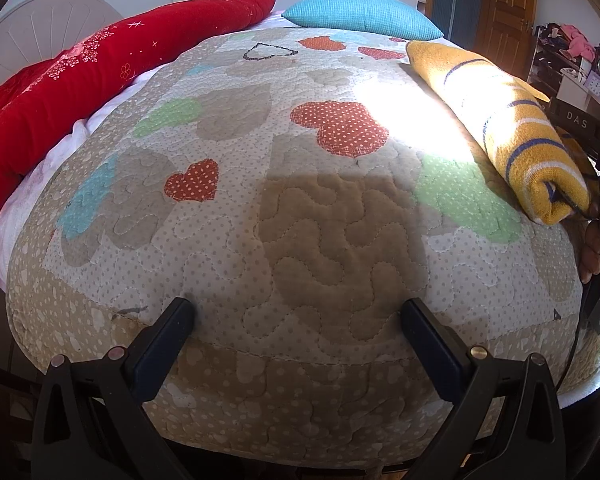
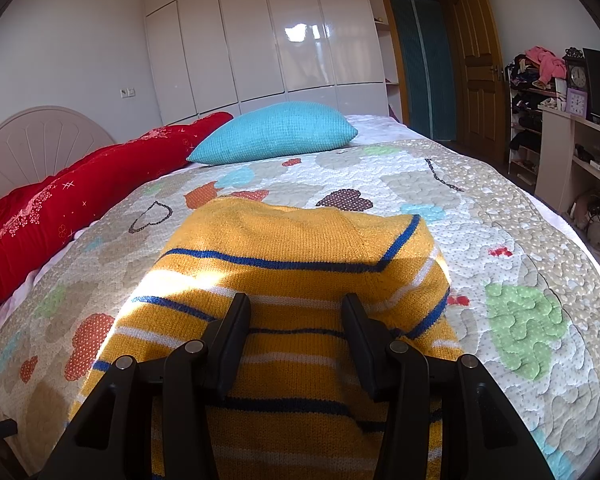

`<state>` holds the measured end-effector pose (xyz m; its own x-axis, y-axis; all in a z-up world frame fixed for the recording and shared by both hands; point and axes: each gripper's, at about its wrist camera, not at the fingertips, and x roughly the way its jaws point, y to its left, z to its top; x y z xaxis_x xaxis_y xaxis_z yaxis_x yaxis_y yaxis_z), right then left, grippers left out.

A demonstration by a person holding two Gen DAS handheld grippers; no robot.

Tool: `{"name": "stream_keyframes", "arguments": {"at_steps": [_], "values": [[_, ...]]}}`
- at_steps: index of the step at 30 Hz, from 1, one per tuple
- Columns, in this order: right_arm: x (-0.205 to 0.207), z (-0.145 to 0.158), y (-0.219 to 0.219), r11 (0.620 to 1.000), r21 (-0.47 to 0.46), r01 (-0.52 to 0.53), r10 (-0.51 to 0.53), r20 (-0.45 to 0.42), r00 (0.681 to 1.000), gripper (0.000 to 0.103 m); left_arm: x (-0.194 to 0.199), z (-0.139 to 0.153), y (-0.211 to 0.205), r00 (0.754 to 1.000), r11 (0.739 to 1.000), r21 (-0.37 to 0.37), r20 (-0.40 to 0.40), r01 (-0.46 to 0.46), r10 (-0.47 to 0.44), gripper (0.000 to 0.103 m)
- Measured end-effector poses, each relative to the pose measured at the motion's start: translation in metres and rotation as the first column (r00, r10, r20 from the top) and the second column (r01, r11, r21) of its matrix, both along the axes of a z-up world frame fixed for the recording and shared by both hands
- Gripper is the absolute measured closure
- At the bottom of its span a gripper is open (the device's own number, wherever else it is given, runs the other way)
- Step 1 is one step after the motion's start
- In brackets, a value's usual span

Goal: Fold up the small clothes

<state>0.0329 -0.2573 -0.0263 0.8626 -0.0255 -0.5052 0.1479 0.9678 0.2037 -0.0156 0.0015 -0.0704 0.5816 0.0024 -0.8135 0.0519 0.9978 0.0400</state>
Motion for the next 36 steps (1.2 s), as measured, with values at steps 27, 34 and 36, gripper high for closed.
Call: {"name": "stream_keyframes", "arguments": {"at_steps": [27, 34, 36], "values": [[-0.0003, -0.0005, -0.0004, 1.000, 0.000, -0.001, 0.001, 0.002, 1.000, 0.052, 0.0014, -0.0006, -0.0003, 1.000, 1.000, -0.002, 0.025, 0.003, -0.002, 0.000], [-0.0005, -0.0007, -0.0001, 1.000, 0.000, -0.001, 0.001, 0.002, 1.000, 0.052, 0.0007, -0.0007, -0.0002, 1.000, 1.000, -0.002, 0.026, 0.002, -0.002, 0.000], [-0.0006, -0.0007, -0.0002, 1.000, 0.000, -0.001, 0.001, 0.002, 1.000, 0.052, 0.0006, -0.0007, -0.0002, 1.000, 1.000, -0.002, 0.026, 0.002, -0.002, 0.000]]}}
